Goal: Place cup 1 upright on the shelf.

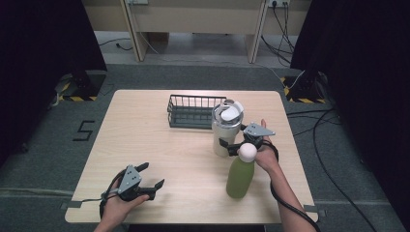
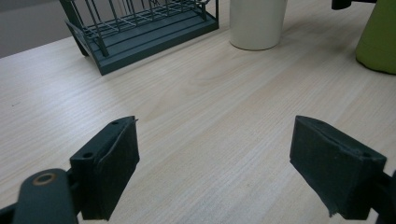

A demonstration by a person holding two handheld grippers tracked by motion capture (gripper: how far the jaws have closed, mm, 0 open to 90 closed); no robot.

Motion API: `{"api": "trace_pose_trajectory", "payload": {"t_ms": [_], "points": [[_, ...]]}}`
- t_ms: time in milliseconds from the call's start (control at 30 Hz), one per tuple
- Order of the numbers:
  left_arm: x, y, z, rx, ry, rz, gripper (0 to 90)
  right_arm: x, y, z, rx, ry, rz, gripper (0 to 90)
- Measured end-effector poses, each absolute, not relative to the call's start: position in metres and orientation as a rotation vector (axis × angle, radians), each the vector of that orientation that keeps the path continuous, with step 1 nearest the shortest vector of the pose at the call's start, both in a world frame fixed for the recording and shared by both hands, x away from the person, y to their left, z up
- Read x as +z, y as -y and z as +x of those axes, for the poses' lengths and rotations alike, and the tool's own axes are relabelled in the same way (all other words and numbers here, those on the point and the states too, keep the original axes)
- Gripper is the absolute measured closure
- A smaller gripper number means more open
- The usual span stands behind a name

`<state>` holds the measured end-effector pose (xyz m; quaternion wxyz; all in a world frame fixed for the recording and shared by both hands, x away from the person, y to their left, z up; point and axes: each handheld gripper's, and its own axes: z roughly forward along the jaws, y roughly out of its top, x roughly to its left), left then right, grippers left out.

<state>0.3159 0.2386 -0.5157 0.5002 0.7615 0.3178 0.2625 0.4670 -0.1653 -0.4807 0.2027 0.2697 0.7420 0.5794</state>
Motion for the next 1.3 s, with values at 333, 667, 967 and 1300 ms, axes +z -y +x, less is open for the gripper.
{"api": "trace_pose_trajectory", "payload": {"t_ms": [333,667,967,1300], "points": [[-0.516,-0.239,0.316,0.628,-0.768,1.843,15.0,-0.485,0.155,0.471,1.634,-2.061,0.73,4.7],[-0.517,-0.238,0.316,0.622,-0.765,1.843,15.3,-0.486,0.149,0.475,1.612,-2.039,0.713,8.0],[-0.517,-0.24,0.316,0.619,-0.767,1.842,15.8,-0.485,0.147,0.476,1.6,-2.029,0.713,10.0],[-0.517,-0.241,0.316,0.618,-0.771,1.838,16.1,-0.482,0.144,0.474,1.57,-2.036,0.715,10.3]]}}
